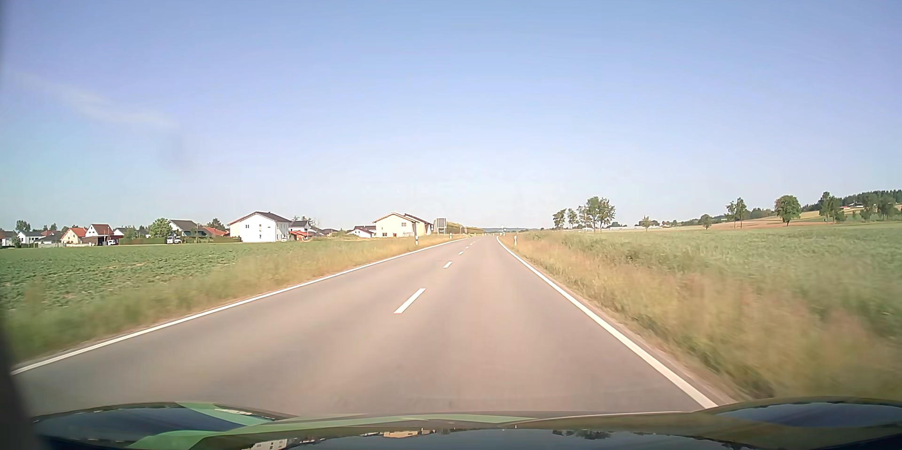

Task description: Follow the waypoints while adhering to traffic rules and regulations

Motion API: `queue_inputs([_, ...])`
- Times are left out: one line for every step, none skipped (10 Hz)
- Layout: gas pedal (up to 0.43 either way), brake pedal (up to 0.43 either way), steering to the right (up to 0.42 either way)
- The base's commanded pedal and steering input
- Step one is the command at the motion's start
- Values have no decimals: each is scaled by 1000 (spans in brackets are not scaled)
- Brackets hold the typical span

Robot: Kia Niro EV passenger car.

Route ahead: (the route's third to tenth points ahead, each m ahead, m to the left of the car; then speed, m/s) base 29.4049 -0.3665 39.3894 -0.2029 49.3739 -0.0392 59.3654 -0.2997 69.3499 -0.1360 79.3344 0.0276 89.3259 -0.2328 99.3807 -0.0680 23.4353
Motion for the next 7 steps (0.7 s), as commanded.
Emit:
queue_inputs([268,0,-1])
queue_inputs([268,0,-1])
queue_inputs([268,0,-1])
queue_inputs([268,0,0])
queue_inputs([268,0,0])
queue_inputs([268,0,-1])
queue_inputs([268,0,-2])
